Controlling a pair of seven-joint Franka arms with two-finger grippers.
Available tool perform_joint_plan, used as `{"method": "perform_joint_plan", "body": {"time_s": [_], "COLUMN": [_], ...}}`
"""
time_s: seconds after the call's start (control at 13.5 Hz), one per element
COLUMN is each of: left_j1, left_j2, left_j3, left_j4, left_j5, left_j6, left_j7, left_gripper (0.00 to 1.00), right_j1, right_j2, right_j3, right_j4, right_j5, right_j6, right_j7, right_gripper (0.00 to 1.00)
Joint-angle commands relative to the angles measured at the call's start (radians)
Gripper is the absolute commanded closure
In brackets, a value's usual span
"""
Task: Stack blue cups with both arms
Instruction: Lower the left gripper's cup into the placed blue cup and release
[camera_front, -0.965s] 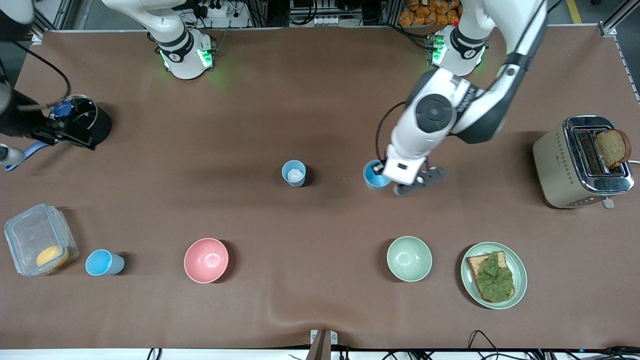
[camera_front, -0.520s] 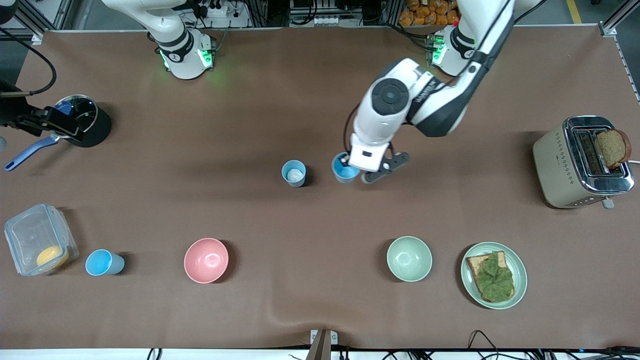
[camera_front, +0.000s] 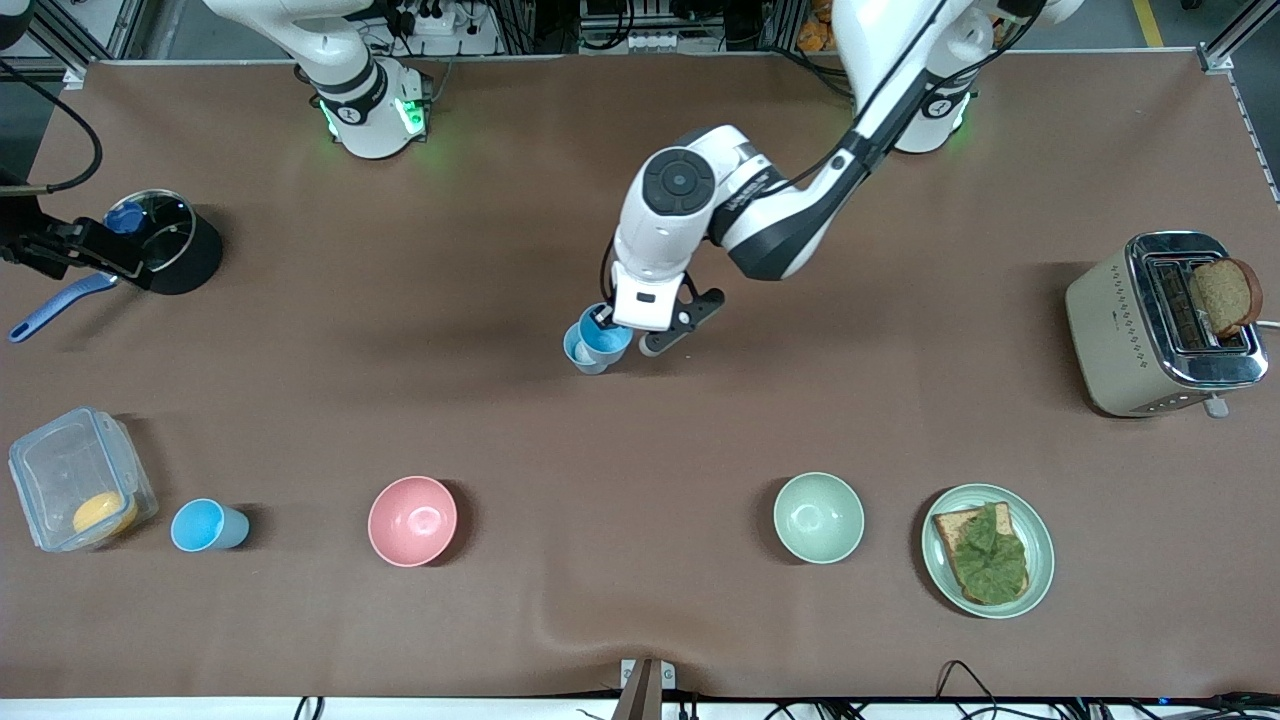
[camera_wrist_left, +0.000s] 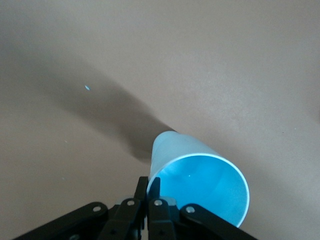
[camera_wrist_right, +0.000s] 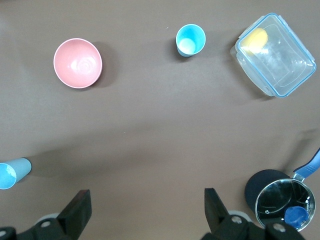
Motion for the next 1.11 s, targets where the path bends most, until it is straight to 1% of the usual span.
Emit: {"method": "perform_joint_plan", "body": {"time_s": [0.0,0.15,0.22,0.52,0.59,0.67,0.74,0.82,0.89,0.97,1.04], "left_j1": [-0.044,-0.057,-0.069,-0.072,-0.072,-0.072,-0.072,-0.070,-0.066,-0.055,-0.038], "left_j2": [0.024,0.046,0.052,0.081,0.084,0.083,0.080,0.072,0.052,0.023,-0.024], "left_j3": [0.017,0.019,0.019,0.020,0.020,0.020,0.022,0.022,0.022,0.023,0.028], "left_j4": [0.034,0.036,0.034,0.036,0.036,0.034,0.031,0.031,0.031,0.030,0.031], "left_j5": [0.034,0.050,0.077,0.129,0.131,0.143,0.160,0.189,0.246,0.272,0.281], "left_j6": [0.015,0.043,0.060,0.084,0.089,0.089,0.089,0.088,0.077,0.053,-0.010], "left_j7": [-0.065,-0.088,-0.103,-0.120,-0.123,-0.125,-0.123,-0.120,-0.122,-0.120,-0.112], "left_gripper": [1.00,1.00,1.00,1.00,0.98,0.28,0.00,0.00,0.00,0.00,0.00], "right_j1": [-0.014,-0.003,0.000,-0.005,-0.005,-0.005,-0.006,-0.006,-0.005,-0.005,-0.005], "right_j2": [-0.011,-0.011,-0.010,-0.005,-0.005,-0.005,-0.005,-0.005,-0.005,-0.005,-0.005], "right_j3": [0.016,0.016,0.016,0.016,0.016,0.016,0.016,0.016,0.016,0.016,0.016], "right_j4": [-0.016,-0.016,-0.016,-0.016,-0.016,-0.016,-0.016,-0.016,-0.016,-0.016,-0.017], "right_j5": [-0.017,-0.018,-0.018,-0.017,-0.017,-0.015,-0.014,-0.014,-0.014,-0.014,-0.012], "right_j6": [0.013,0.013,0.013,0.013,0.011,0.011,0.013,0.013,0.011,0.011,0.010], "right_j7": [-0.011,-0.009,-0.009,-0.009,-0.009,-0.009,-0.009,-0.009,-0.009,-0.009,-0.009], "right_gripper": [0.00,0.00,0.00,0.00,0.00,0.00,0.00,0.00,0.00,0.00,0.00]}}
